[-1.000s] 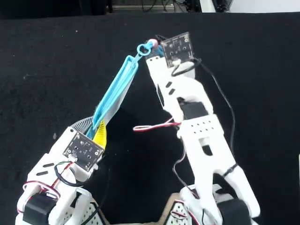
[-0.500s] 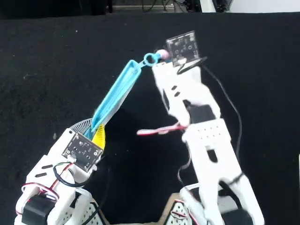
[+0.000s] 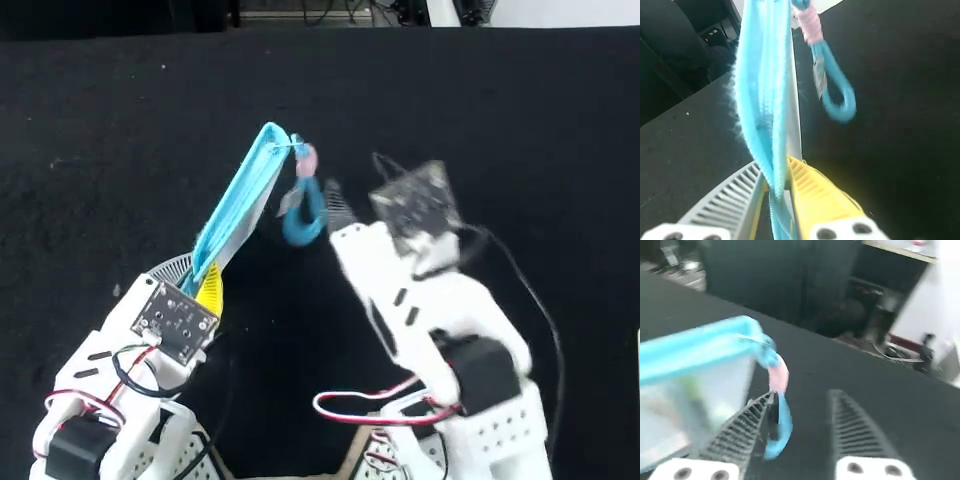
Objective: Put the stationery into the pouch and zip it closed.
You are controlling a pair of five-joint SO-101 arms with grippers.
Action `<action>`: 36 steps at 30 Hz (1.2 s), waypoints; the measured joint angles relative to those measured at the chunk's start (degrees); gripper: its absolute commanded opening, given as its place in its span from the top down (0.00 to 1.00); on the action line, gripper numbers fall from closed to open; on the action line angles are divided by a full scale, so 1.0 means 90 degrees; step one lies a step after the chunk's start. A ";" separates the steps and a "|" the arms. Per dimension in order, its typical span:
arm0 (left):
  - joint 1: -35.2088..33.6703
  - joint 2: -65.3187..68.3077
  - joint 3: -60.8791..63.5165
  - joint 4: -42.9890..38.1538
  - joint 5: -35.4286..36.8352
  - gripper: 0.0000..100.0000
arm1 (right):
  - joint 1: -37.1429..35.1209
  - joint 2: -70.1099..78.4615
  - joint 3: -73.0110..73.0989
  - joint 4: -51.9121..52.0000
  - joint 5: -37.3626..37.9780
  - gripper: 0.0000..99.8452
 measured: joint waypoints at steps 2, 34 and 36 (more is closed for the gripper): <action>-0.0244 0.0039 -0.0137 0.0010 0.0010 0.97 | 0.0293 -0.0381 0.0596 -0.0186 -0.0010 0.98; -0.1543 0.4161 0.0996 -0.6799 0.0860 0.97 | 0.2676 -0.1319 0.5138 -0.0166 0.1221 0.99; -0.1172 0.4601 0.0830 -0.6799 0.0860 0.97 | 0.2667 -0.1319 0.5138 -0.0195 0.1221 0.99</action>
